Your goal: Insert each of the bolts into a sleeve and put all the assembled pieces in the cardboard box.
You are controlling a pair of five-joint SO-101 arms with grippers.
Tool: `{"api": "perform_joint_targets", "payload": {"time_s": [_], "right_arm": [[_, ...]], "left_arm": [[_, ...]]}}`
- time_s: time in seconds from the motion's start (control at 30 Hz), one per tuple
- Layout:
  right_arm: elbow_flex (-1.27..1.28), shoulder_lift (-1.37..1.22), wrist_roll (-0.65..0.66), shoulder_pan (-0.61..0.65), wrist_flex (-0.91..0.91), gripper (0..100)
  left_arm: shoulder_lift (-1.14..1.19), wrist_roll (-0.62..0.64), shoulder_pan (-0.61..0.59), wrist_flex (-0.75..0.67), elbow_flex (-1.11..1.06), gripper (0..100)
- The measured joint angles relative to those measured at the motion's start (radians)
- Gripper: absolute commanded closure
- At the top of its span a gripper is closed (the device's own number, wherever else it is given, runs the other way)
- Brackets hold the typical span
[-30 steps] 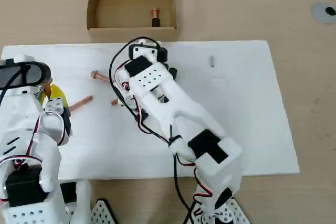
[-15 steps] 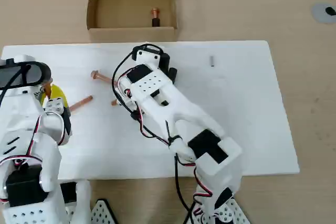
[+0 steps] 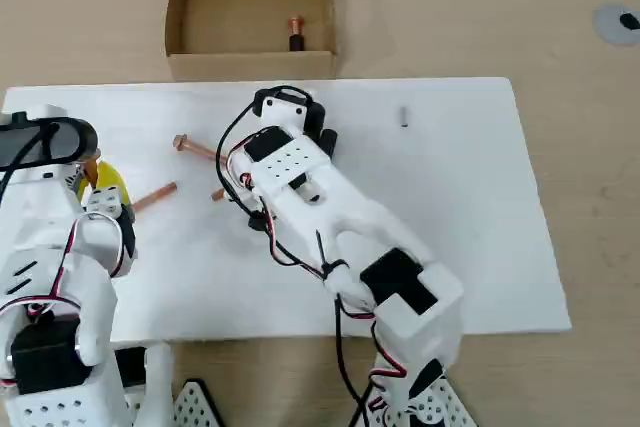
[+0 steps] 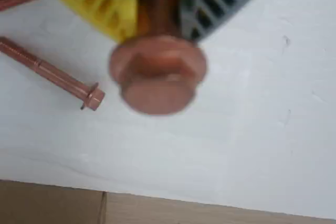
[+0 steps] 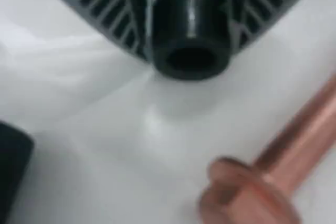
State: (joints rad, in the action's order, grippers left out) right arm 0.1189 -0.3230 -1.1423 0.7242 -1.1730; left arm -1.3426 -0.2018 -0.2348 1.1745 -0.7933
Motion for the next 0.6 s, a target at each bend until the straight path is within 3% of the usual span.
{"api": "perform_joint_targets", "payload": {"time_s": [0.6], "right_arm": [[-0.14, 0.129, 0.049, -0.046, -0.038, 98.6]], "left_arm": [[0.0, 0.0, 0.0, 0.034, 0.0, 99]]}}
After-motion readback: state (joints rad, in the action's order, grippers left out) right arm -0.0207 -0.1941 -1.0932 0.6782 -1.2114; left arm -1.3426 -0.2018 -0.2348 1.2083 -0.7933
